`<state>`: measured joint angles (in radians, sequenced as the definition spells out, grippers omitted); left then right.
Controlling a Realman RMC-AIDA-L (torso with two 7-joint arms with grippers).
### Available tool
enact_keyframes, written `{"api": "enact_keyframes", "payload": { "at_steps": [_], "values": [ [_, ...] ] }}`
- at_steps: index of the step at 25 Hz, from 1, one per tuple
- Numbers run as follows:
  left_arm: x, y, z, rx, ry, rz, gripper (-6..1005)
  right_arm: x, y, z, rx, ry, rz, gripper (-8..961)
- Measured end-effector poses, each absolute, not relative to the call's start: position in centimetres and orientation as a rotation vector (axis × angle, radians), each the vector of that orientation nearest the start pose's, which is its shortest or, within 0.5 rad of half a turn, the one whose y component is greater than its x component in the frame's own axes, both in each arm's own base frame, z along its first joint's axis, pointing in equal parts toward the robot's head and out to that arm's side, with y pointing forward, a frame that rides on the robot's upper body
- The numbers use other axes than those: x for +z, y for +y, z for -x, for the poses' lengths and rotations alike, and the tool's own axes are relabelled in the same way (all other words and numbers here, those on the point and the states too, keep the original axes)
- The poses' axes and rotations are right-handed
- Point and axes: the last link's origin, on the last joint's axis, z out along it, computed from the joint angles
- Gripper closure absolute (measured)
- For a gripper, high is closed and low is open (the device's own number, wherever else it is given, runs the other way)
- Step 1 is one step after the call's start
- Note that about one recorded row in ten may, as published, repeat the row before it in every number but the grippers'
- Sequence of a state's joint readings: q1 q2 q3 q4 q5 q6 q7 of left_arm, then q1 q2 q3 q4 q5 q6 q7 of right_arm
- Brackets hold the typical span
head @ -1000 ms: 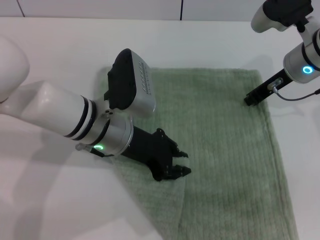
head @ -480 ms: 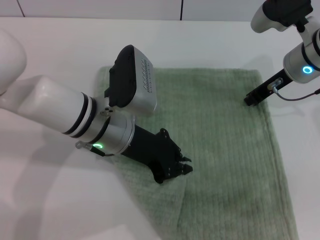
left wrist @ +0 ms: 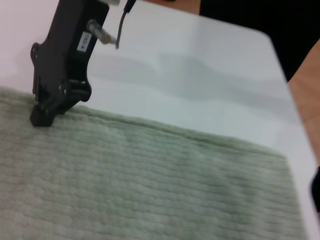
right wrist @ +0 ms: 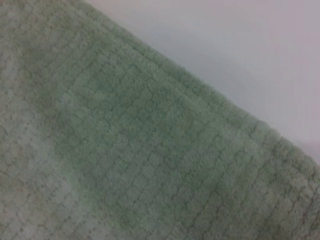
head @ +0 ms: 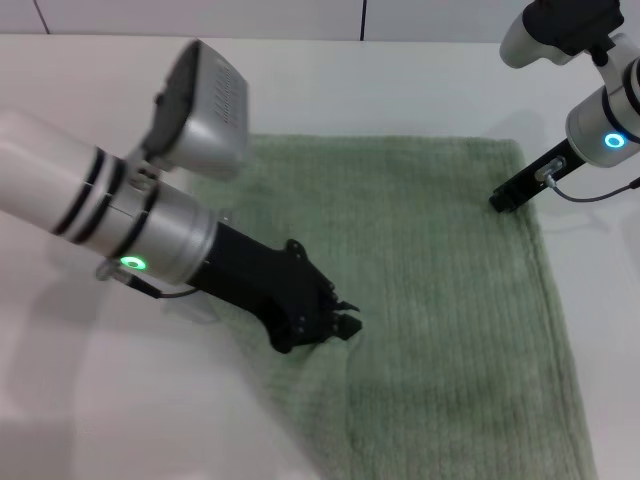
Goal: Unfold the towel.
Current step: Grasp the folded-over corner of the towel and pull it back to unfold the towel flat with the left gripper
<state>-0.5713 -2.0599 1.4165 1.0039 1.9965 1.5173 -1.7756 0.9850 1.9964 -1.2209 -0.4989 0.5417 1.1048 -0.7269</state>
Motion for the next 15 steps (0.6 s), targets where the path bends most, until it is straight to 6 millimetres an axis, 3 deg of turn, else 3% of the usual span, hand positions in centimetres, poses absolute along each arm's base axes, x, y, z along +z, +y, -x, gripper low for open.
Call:
{"api": "enact_keyframes", "payload": {
  "at_steps": [1, 6, 15],
  "values": [
    [-4.2, 31.7, 18.0, -0.107, -0.375, 3.232, 938, -3.3, 43.1, -21.9, -0.516, 1.010, 2.491, 954],
    [-2.9, 31.3, 18.2, -0.058, -0.444, 3.266, 937, -3.2, 43.1, -21.9, -0.523, 1.002, 2.489, 954],
    [-2.4, 31.1, 19.1, 0.063, -0.547, 3.262, 940, -3.3, 43.1, -21.8, -0.524, 1.000, 2.491, 954]
  ]
}}
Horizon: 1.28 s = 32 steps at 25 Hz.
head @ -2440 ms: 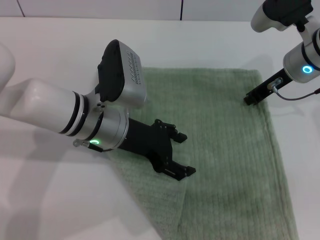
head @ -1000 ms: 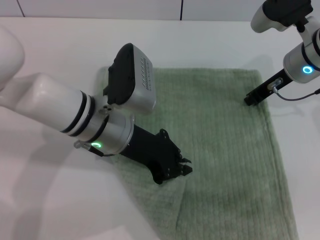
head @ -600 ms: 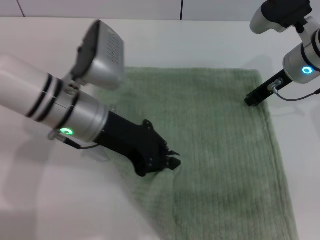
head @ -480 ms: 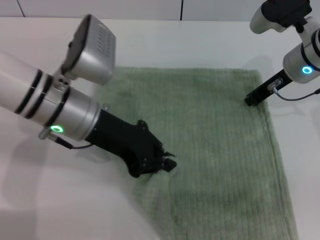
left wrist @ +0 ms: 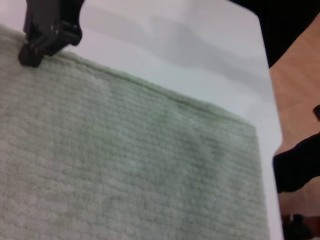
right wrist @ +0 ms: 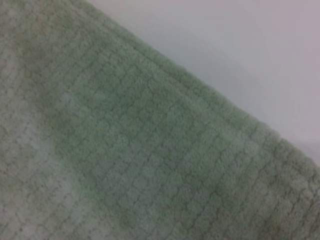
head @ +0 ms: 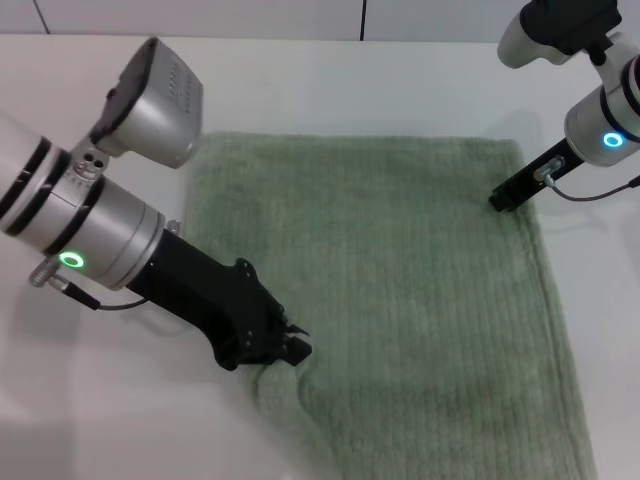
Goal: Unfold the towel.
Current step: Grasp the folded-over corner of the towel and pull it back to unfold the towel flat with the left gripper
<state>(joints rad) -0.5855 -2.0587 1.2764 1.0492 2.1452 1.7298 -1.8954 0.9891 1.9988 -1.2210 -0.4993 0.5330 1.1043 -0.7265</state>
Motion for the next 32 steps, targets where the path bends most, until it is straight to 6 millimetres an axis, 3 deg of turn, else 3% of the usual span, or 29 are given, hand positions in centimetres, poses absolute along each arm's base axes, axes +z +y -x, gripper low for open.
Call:
{"api": "enact_keyframes", "payload": {
  "at_steps": [9, 24, 30, 32],
  "values": [
    [0.4, 30.1, 19.5, -0.021, -0.639, 3.304, 938, -3.2, 43.1, -21.9, -0.533, 0.997, 2.489, 954],
    [0.1, 29.8, 20.8, -0.005, -0.772, 3.307, 935, -3.2, 43.2, -21.7, -0.539, 0.985, 2.488, 954],
    [0.7, 30.1, 20.9, -0.046, -0.764, 3.282, 768, -3.3, 43.2, -21.7, -0.543, 0.981, 2.489, 954],
    [0.8, 30.2, 20.9, -0.062, -0.757, 3.276, 653, -3.3, 43.2, -21.7, -0.547, 0.978, 2.490, 954]
  ]
}}
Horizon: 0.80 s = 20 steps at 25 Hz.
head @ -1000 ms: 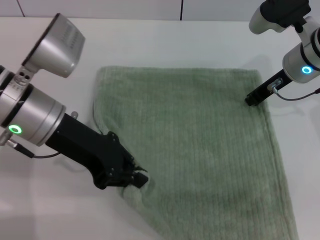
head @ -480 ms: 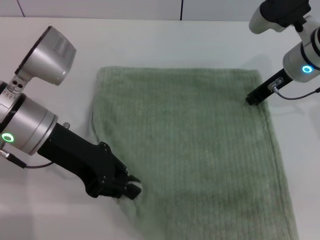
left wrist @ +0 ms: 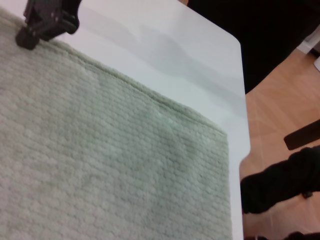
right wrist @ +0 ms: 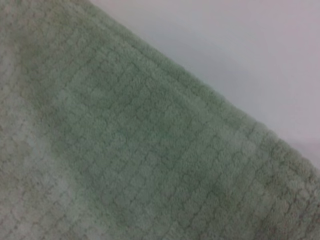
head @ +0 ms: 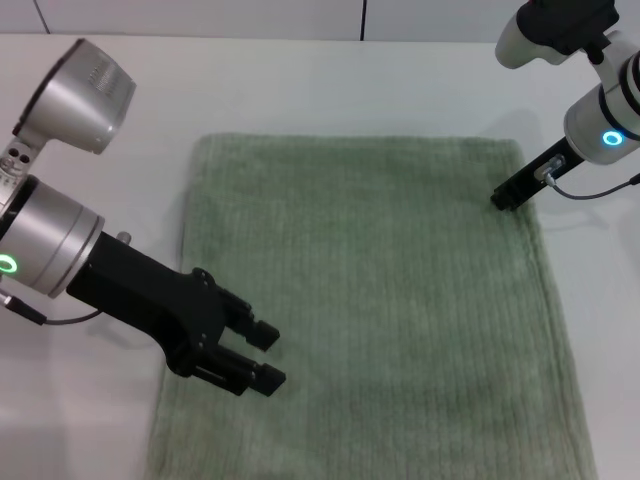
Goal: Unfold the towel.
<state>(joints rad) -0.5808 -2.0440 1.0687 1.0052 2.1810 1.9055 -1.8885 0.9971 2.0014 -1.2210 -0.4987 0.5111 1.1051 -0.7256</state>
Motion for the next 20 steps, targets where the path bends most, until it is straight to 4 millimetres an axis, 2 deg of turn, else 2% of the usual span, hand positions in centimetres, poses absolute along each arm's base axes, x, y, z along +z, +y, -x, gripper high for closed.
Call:
{"api": "enact_keyframes", "payload": {
  "at_steps": [2, 4, 5, 8, 9, 10, 13, 14, 15, 16, 17, 18, 19, 20],
  "values": [
    [0.9, 30.4, 20.9, -0.100, -0.731, 3.263, 538, -3.3, 43.2, -21.7, -0.548, 0.978, 2.490, 954],
    [0.9, 31.4, 20.6, -0.210, -0.657, 3.199, 490, -3.3, 43.3, -21.6, -0.547, 0.974, 2.490, 954],
    [0.9, 31.4, 20.6, -0.210, -0.657, 3.199, 467, -3.3, 43.3, -21.6, -0.547, 0.974, 2.490, 954],
    [0.7, 32.9, 20.2, -0.393, -0.601, 3.079, 395, -3.2, 43.4, -21.3, -0.535, 0.964, 2.489, 954],
    [0.6, 34.1, 20.1, -0.561, -0.586, 2.961, 395, -3.1, 43.6, -21.0, -0.522, 0.955, 2.488, 954],
    [0.6, 34.1, 20.1, -0.561, -0.586, 2.961, 395, -3.1, 43.6, -21.0, -0.522, 0.955, 2.488, 954],
    [0.9, 35.4, 20.4, -0.799, -0.572, 2.761, 394, -2.9, 44.1, -20.2, -0.492, 0.923, 2.487, 954],
    [1.4, 36.2, 20.9, -0.973, -0.569, 2.579, 396, -2.6, 44.5, -19.5, -0.458, 0.894, 2.483, 954],
    [1.4, 36.2, 20.9, -0.973, -0.569, 2.579, 398, -2.6, 44.5, -19.5, -0.458, 0.894, 2.483, 954],
    [1.7, 36.6, 21.3, -1.057, -0.570, 2.479, 399, -2.6, 45.0, -18.6, -0.411, 0.853, 2.475, 954],
    [2.1, 36.9, 21.6, -1.117, -0.572, 2.395, 401, -2.6, 45.0, -18.6, -0.411, 0.853, 2.475, 954],
    [2.5, 37.2, 22.3, -1.179, -0.586, 2.296, 403, -2.6, 45.2, -18.1, -0.390, 0.835, 2.471, 954],
    [3.4, 37.5, 23.4, -1.286, -0.618, 2.106, 405, -2.7, 45.9, -17.0, -0.325, 0.778, 2.448, 954],
    [3.4, 37.5, 23.4, -1.286, -0.618, 2.106, 405, -2.7, 45.9, -17.0, -0.325, 0.778, 2.448, 954]
  ]
}}
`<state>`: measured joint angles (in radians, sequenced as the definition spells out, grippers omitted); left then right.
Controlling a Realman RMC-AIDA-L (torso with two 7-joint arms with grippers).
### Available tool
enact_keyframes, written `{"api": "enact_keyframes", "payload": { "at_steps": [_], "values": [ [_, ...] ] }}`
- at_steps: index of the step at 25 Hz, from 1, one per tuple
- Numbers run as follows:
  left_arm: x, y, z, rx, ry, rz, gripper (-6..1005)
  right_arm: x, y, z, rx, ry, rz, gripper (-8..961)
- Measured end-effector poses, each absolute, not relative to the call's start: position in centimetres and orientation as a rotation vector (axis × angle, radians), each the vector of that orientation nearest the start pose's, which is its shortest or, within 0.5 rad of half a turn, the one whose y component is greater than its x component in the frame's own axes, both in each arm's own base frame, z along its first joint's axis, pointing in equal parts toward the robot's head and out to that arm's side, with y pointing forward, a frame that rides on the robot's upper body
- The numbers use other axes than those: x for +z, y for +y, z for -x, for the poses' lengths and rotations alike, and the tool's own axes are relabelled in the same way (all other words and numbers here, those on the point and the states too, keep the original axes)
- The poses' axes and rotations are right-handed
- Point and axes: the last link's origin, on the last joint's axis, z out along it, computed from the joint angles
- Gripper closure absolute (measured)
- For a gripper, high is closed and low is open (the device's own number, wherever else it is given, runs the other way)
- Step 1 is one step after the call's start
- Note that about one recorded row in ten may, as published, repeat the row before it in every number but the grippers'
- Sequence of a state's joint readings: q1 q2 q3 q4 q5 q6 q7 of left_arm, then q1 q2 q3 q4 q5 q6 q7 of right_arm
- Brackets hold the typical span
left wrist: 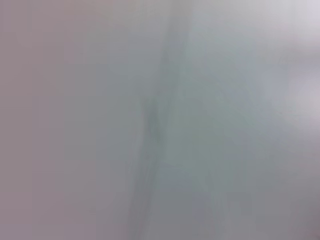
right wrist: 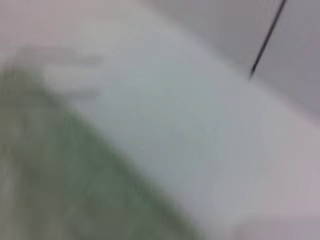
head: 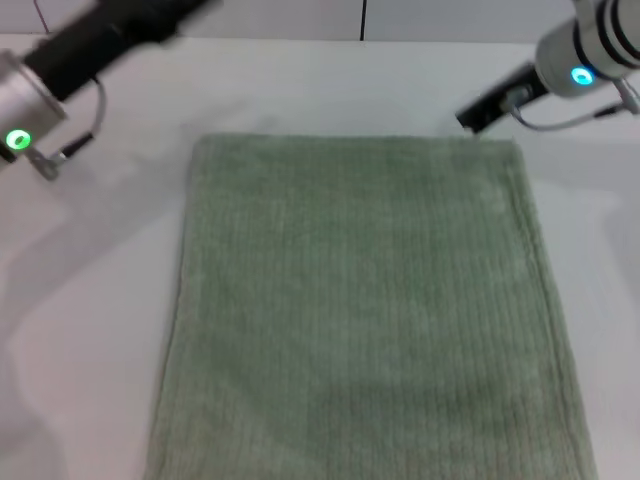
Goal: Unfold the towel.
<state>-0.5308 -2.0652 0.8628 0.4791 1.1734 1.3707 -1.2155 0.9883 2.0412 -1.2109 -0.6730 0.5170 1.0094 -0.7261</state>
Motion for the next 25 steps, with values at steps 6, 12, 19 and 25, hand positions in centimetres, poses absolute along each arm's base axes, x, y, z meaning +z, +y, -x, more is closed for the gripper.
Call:
{"api": "enact_keyframes", "payload": {
  "at_steps": [6, 12, 19, 25],
  "values": [
    [4.9, 37.5, 27.2, -1.397, -0.705, 1.607, 405, -2.8, 48.2, -14.4, -0.123, 0.603, 2.312, 954],
    [4.3, 37.9, 28.5, -1.293, -0.710, 1.466, 405, -2.4, 49.5, -13.6, 0.123, 0.503, 2.124, 954],
    [4.1, 38.3, 29.1, -1.228, -0.726, 1.428, 405, -3.1, 47.9, -13.2, 0.383, 0.315, 1.894, 954],
    [3.6, 38.9, 29.1, -1.195, -0.758, 1.433, 405, -3.6, 45.2, -14.0, 0.512, 0.193, 1.740, 954]
  ]
}}
